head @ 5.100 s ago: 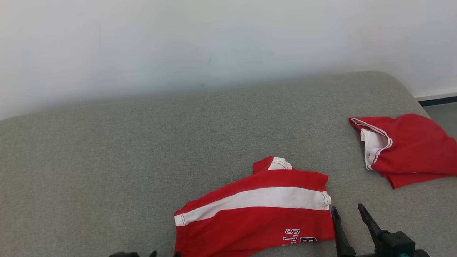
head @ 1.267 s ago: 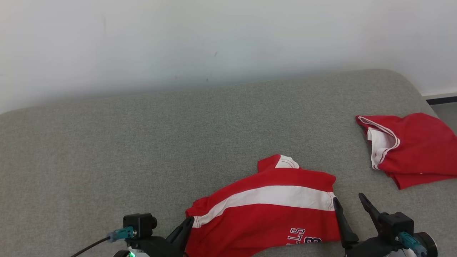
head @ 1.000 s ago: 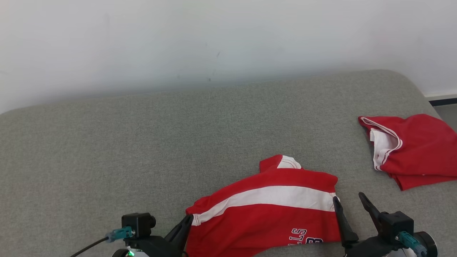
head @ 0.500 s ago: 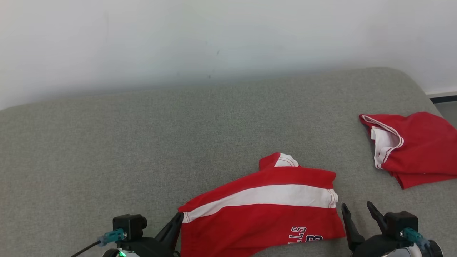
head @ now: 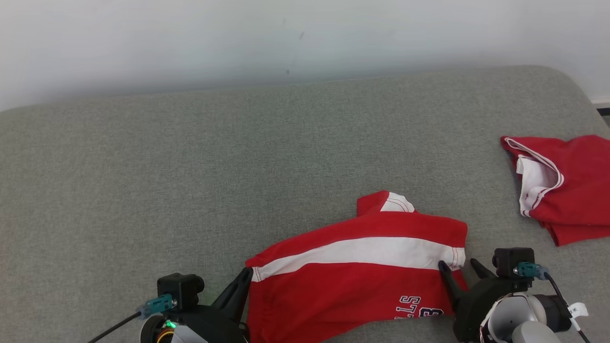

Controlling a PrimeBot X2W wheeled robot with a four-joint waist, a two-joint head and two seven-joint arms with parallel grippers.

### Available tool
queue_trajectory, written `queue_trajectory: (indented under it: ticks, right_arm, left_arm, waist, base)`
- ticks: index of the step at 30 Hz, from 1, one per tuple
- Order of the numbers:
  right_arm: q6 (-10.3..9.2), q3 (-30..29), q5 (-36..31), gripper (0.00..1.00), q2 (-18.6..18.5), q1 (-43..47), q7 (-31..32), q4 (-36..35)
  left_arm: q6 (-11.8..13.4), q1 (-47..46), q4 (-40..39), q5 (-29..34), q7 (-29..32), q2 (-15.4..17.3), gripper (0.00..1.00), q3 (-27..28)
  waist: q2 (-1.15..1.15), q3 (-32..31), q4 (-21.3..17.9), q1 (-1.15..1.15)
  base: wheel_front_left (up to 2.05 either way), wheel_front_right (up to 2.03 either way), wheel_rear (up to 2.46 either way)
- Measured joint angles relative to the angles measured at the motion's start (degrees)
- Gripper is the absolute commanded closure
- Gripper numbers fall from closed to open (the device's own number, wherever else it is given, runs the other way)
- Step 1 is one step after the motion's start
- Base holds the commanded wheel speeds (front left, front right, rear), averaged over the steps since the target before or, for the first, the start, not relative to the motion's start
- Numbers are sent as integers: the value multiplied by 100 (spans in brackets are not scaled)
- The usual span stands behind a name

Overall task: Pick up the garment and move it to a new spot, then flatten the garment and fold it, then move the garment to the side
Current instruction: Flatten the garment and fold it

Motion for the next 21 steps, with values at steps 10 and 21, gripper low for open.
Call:
queue_trajectory:
  ticks: [10, 21]
  right_arm:
    - [0, 290, 272, 58, -70, -141, -64, 171]
    - [0, 561, 336, 100, -214, -360, -330, 107]
  left_arm:
    - [-7, -36, 66, -2, -75, 8, 100, -24]
    - [-7, -64, 30, -33, -229, 26, 100, 9]
  waist:
    - [0, 0, 13, 0]
    - [0, -4, -28, 0]
  base:
    - [0, 0, 0]
    - [0, 0, 0]
